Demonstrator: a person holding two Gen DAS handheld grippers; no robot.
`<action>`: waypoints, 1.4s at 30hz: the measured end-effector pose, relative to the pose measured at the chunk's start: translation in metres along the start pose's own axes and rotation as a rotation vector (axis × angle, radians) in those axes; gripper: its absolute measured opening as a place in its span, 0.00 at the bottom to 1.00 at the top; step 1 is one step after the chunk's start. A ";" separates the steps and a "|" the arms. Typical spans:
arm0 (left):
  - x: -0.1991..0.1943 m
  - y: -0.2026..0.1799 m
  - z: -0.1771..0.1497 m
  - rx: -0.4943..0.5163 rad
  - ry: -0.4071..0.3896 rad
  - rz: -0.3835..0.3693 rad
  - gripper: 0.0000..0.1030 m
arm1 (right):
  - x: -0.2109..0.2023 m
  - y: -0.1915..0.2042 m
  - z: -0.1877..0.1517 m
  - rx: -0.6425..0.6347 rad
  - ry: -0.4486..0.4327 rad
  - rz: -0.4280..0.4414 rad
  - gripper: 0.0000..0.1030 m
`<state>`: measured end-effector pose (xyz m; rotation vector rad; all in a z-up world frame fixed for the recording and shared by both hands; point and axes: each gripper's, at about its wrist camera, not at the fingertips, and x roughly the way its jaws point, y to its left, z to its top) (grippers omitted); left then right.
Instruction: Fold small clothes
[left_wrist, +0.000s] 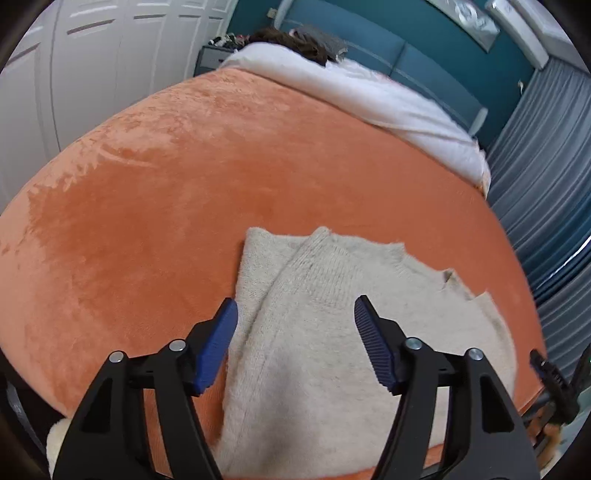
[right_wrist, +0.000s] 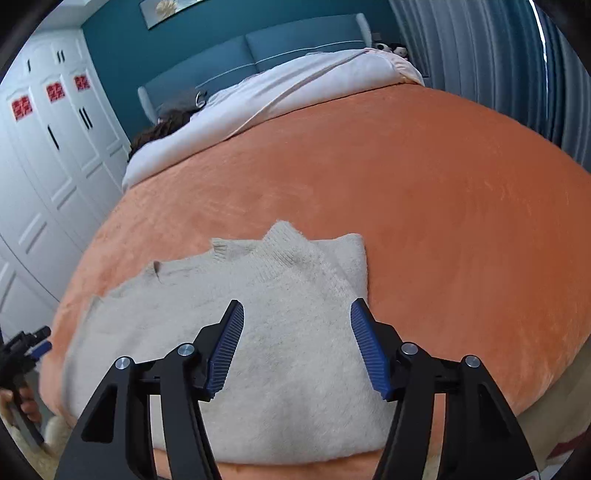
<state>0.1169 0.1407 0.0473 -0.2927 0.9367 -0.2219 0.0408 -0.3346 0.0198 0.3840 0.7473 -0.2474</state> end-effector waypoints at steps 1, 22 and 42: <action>0.014 -0.002 0.002 0.002 0.027 -0.008 0.63 | 0.010 0.003 0.007 -0.016 0.008 -0.004 0.67; 0.090 0.002 0.060 -0.041 0.129 0.023 0.06 | 0.104 -0.057 0.035 0.157 0.205 -0.013 0.06; -0.004 -0.072 -0.013 0.020 0.011 -0.060 0.38 | -0.004 0.082 -0.029 -0.115 0.147 0.220 0.16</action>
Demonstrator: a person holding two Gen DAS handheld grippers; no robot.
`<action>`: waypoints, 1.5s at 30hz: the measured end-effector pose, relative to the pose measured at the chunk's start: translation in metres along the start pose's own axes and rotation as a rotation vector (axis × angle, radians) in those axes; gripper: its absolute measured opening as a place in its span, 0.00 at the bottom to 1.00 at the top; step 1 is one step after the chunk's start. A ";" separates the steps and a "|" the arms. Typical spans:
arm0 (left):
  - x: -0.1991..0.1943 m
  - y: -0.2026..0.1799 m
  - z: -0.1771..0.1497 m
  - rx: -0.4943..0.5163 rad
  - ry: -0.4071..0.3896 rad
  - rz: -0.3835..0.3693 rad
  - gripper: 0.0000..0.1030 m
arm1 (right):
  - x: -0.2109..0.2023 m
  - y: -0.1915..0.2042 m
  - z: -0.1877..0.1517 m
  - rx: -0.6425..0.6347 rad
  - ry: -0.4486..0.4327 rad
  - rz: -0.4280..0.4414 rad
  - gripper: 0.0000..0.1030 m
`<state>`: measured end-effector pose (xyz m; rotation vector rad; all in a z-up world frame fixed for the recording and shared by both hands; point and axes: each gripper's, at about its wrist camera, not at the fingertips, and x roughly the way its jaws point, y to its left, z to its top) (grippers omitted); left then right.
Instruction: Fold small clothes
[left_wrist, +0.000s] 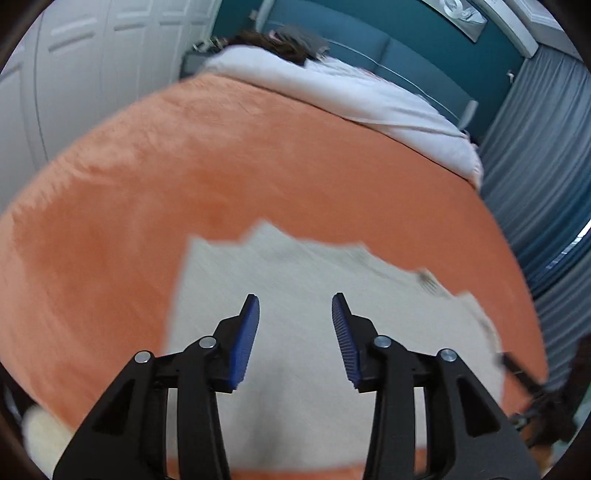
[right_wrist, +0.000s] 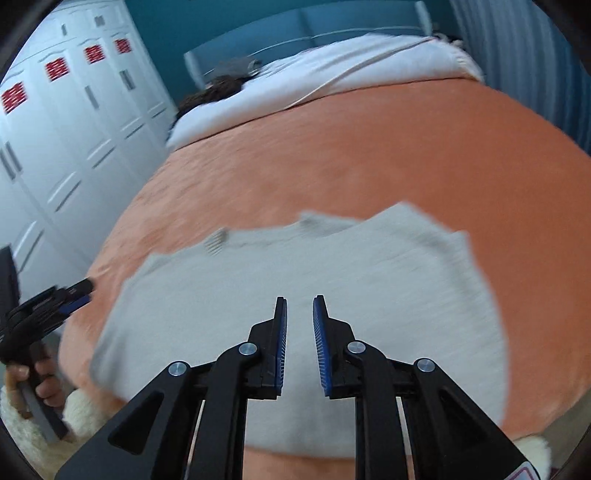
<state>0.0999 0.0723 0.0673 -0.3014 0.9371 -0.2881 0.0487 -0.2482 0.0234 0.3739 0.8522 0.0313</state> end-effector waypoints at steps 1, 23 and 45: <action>0.007 -0.010 -0.015 -0.006 0.039 -0.028 0.38 | 0.015 0.022 -0.013 -0.019 0.050 0.064 0.13; 0.008 0.068 -0.075 -0.122 0.110 0.077 0.04 | -0.011 -0.095 -0.050 0.200 0.065 -0.273 0.01; -0.014 0.116 -0.102 -0.453 0.070 0.062 0.60 | 0.123 0.103 -0.038 -0.112 0.260 -0.106 0.00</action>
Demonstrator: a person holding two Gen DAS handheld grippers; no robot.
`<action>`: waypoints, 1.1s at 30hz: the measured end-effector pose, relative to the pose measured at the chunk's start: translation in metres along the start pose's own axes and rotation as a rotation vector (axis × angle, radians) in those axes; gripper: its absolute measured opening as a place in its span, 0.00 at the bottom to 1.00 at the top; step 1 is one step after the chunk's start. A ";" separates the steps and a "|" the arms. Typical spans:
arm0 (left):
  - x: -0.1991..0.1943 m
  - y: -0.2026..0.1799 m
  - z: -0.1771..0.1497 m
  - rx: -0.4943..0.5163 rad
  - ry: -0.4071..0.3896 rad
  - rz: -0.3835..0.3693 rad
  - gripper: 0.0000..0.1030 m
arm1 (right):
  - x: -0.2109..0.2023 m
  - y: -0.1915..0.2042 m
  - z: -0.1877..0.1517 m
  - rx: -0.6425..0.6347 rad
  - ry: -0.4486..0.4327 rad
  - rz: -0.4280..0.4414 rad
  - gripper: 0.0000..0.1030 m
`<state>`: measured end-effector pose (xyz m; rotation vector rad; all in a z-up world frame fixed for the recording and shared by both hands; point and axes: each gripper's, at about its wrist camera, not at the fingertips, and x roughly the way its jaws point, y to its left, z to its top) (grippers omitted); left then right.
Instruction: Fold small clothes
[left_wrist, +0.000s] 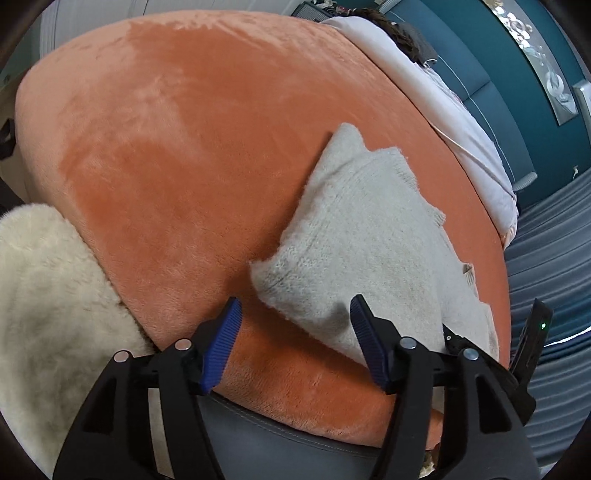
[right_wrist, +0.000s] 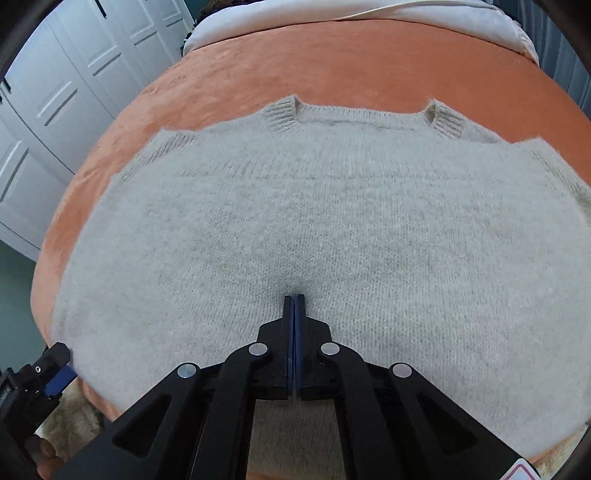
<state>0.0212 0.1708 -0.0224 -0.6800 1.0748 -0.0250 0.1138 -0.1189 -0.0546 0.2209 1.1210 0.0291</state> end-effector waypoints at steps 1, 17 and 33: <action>0.005 0.000 0.001 -0.016 0.010 -0.006 0.65 | 0.000 0.001 0.000 -0.002 0.002 -0.009 0.00; -0.058 -0.162 -0.001 0.346 -0.167 -0.171 0.16 | -0.039 -0.047 -0.016 0.149 -0.107 0.174 0.05; 0.037 -0.288 -0.189 0.897 0.110 -0.200 0.75 | -0.175 -0.243 -0.105 0.465 -0.285 0.065 0.53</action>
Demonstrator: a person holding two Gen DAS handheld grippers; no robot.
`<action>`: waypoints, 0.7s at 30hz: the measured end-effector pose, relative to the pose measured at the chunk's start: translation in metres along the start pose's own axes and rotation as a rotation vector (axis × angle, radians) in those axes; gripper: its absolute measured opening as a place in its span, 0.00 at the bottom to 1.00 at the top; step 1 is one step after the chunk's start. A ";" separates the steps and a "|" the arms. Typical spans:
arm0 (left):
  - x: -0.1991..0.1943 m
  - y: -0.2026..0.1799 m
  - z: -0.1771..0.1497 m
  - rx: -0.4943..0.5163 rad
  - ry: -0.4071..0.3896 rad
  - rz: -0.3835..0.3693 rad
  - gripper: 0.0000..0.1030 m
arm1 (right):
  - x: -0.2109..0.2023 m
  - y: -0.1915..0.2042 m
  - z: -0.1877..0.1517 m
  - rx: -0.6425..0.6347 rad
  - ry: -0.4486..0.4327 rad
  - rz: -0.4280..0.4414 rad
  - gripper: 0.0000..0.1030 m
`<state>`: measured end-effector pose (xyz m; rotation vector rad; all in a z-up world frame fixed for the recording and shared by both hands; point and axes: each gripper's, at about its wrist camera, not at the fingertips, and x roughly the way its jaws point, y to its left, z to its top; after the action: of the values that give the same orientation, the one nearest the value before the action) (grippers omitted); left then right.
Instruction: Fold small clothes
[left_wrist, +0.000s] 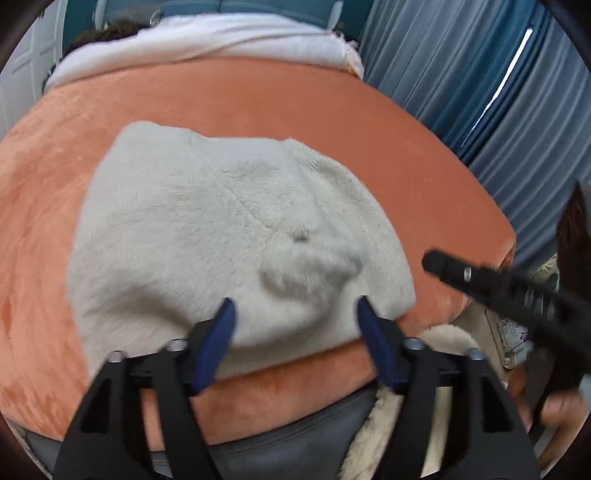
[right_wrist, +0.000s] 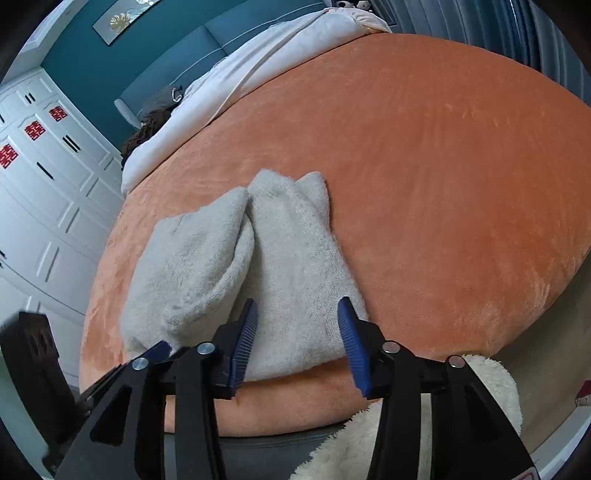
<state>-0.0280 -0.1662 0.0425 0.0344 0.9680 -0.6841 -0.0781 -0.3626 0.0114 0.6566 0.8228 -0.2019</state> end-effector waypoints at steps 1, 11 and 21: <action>-0.012 0.006 -0.006 0.013 -0.020 0.043 0.87 | -0.002 0.001 0.001 0.001 -0.002 0.025 0.62; 0.003 0.081 -0.019 -0.113 0.061 0.273 0.91 | 0.070 0.065 0.012 0.016 0.177 0.168 0.75; -0.019 0.098 -0.013 -0.173 0.053 0.191 0.08 | -0.003 0.111 0.046 -0.105 -0.053 0.320 0.17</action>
<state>0.0090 -0.0741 0.0233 -0.0071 1.0574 -0.4243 -0.0058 -0.3042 0.0876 0.6712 0.6619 0.1132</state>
